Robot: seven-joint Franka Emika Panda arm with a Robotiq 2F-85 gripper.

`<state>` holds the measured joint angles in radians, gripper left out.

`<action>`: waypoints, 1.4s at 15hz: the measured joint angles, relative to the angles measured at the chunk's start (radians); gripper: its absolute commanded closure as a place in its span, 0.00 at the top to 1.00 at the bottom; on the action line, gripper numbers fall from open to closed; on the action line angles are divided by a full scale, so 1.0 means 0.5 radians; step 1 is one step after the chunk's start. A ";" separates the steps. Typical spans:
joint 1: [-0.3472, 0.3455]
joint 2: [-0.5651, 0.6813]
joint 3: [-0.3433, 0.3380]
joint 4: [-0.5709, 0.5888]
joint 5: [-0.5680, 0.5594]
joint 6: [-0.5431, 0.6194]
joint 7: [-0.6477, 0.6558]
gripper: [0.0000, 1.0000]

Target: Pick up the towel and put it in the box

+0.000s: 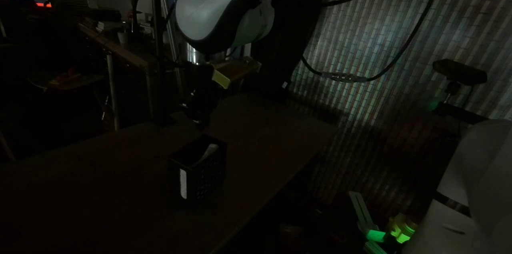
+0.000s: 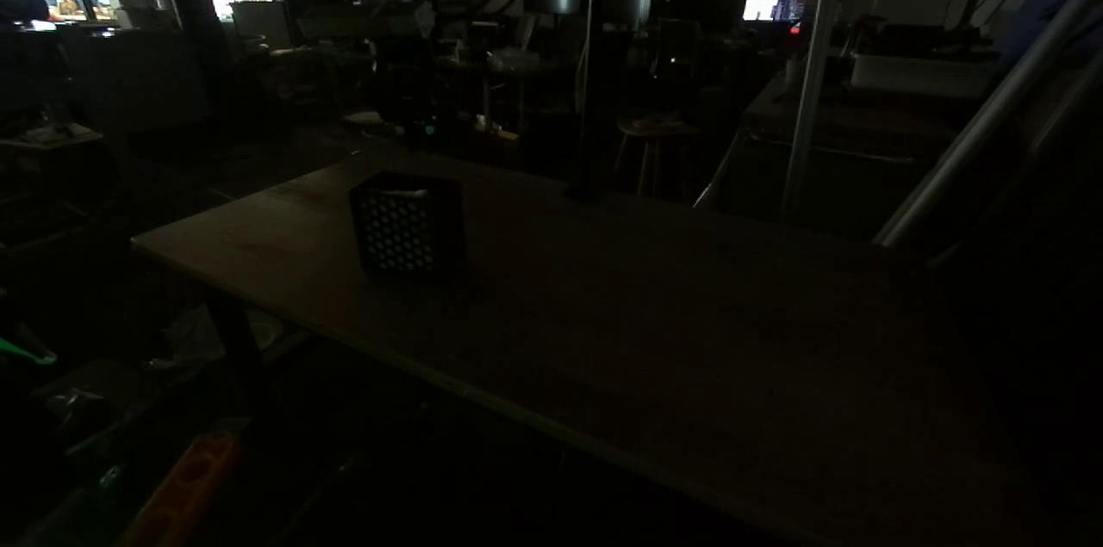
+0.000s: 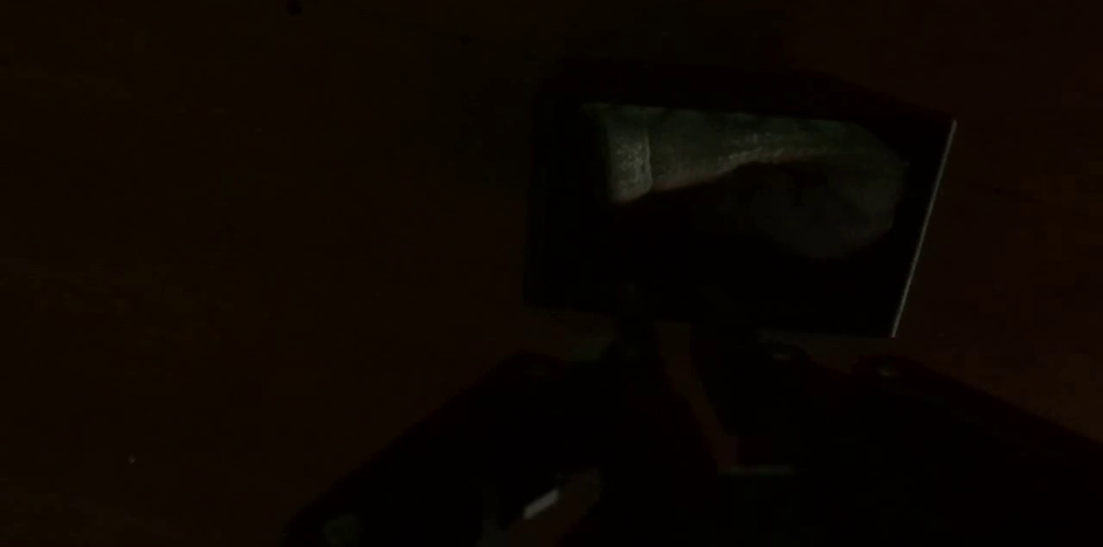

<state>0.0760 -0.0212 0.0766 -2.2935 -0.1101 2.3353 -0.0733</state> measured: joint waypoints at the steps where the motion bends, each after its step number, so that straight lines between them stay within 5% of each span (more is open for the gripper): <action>1: 0.001 0.000 0.005 0.000 0.000 0.000 0.002 0.07; 5: 0.006 0.001 0.021 -0.007 0.000 0.000 0.007 0.14; 21: 0.008 0.094 0.037 -0.054 0.015 0.021 0.006 0.14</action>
<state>0.0797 0.0258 0.0948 -2.3203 -0.1026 2.3460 -0.0702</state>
